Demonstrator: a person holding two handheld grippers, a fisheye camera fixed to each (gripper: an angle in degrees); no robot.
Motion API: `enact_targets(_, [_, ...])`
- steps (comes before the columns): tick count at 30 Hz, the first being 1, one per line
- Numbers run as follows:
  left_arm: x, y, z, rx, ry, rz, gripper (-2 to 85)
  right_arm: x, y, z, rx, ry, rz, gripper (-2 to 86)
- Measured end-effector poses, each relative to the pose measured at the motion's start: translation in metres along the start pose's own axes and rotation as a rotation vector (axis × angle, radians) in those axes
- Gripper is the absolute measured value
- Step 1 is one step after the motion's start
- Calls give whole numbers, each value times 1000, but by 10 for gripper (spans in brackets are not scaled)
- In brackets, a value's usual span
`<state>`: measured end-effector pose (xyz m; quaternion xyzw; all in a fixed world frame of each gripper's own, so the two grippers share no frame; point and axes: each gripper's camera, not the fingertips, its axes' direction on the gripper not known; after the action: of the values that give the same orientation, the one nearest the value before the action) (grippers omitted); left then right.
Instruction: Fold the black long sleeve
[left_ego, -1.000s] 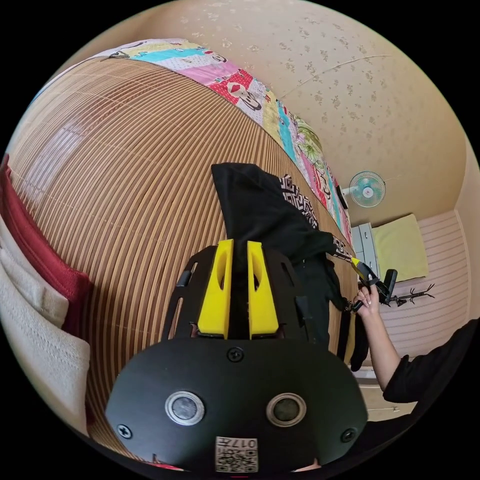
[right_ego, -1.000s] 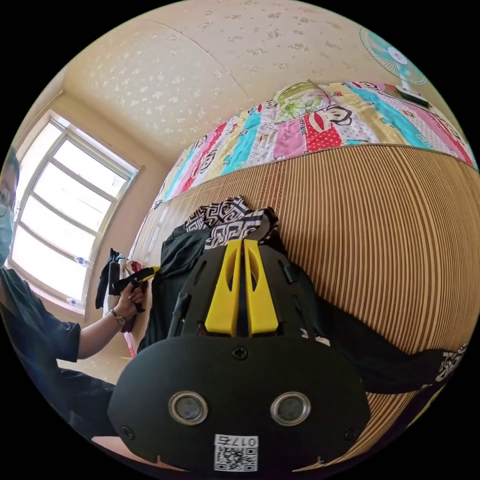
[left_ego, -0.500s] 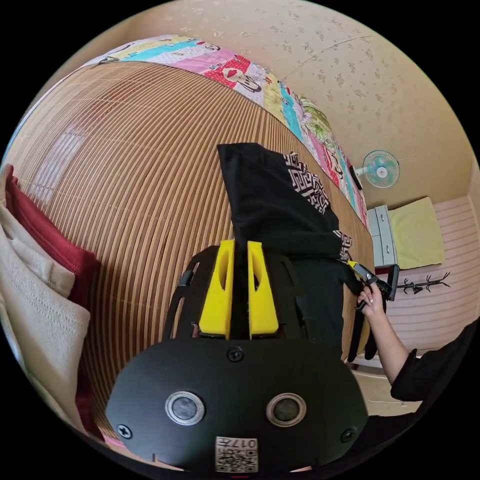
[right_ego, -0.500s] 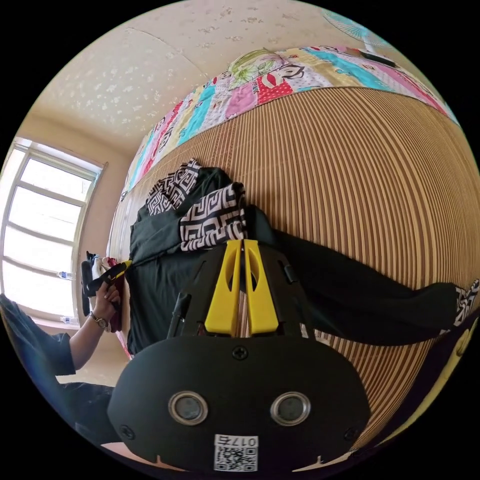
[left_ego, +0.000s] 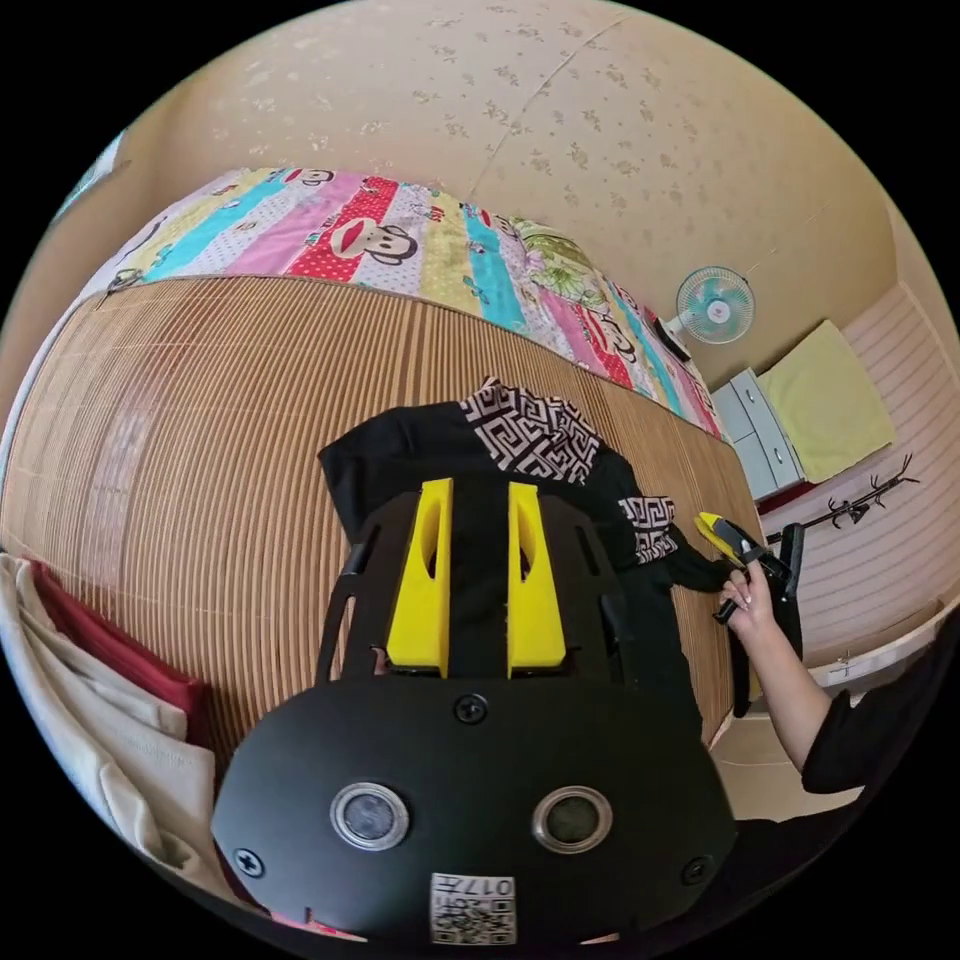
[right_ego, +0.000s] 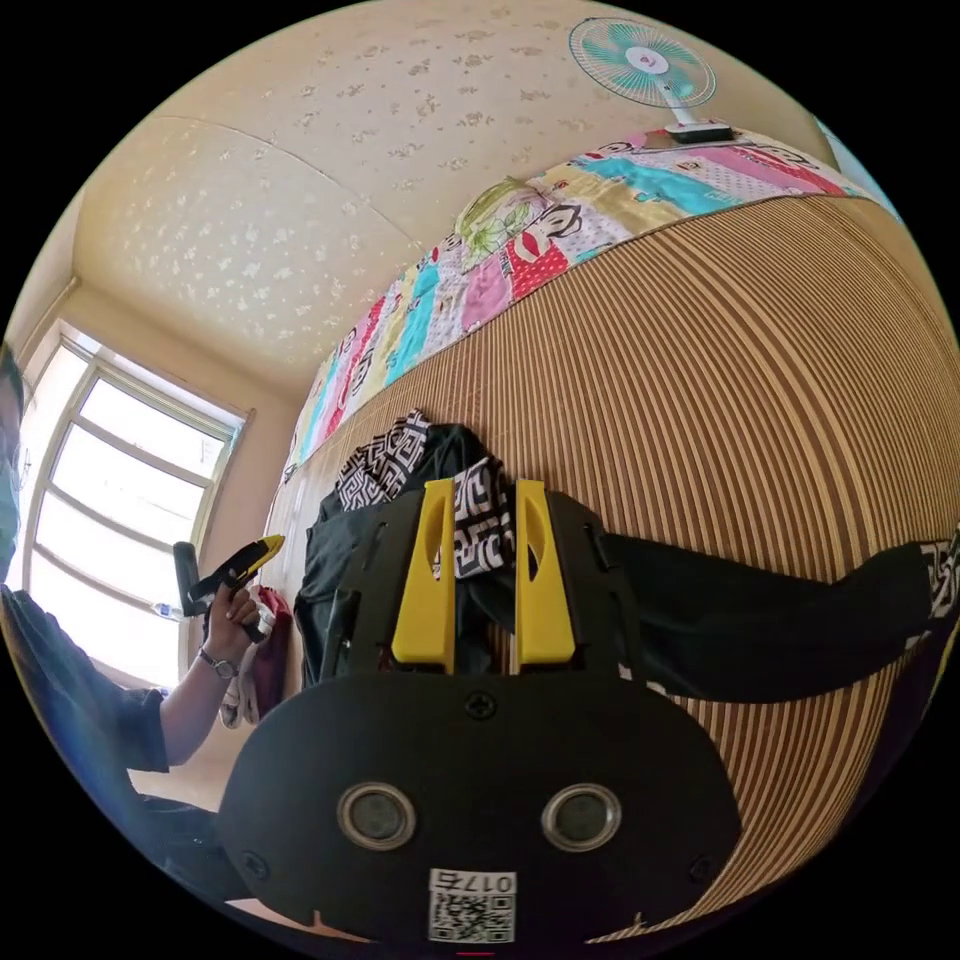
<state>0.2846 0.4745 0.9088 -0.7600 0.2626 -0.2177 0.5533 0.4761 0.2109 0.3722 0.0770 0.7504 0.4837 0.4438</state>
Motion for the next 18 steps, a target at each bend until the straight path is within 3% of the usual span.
enact_targets(5, [16,-8,51,-54,112,-12,88,3,-37,53,-152,-58,7,76])
enact_targets(7, [26,-4,62,-60,130,-2,88,-7,-39,32,-71,-51,-9,76])
enact_targets(10, [46,14,78,-70,161,28,88,-8,-25,-35,85,97,71,80])
enact_targets(13, [64,42,105,-148,226,33,88,10,6,-109,206,429,273,80])
enact_targets(16, [86,75,131,-246,274,60,88,44,13,-149,158,649,395,82])
enact_targets(18, [104,98,144,-290,282,78,87,71,6,-160,114,621,461,75])
